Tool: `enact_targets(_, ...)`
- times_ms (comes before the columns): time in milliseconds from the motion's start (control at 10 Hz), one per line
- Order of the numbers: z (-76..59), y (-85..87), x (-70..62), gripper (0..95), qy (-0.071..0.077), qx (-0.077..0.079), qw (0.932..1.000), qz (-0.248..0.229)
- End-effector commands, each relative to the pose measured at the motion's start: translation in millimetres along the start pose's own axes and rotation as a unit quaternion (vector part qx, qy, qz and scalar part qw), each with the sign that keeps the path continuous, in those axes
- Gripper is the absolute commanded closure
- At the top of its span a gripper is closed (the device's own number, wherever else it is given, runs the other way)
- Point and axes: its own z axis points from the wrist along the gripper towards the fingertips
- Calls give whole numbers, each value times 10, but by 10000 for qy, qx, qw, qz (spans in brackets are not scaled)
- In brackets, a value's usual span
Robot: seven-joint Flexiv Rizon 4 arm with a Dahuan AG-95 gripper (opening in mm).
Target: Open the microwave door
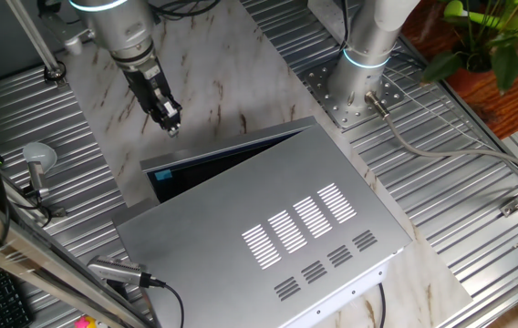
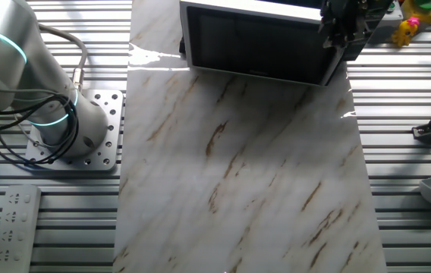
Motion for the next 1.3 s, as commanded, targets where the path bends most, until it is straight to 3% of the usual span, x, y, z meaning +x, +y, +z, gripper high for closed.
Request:
enact_targets(100, 0, 1, 12, 760, -14, -18, 10000, 92)
enact_targets(800, 0, 1, 12, 760, 26, 123, 9999, -8)
enact_targets(1100, -17, -219, 138, 760, 41, 166, 9998, -120)
enact_targets(1300, -17, -219, 138, 760, 11, 91, 9999, -59)
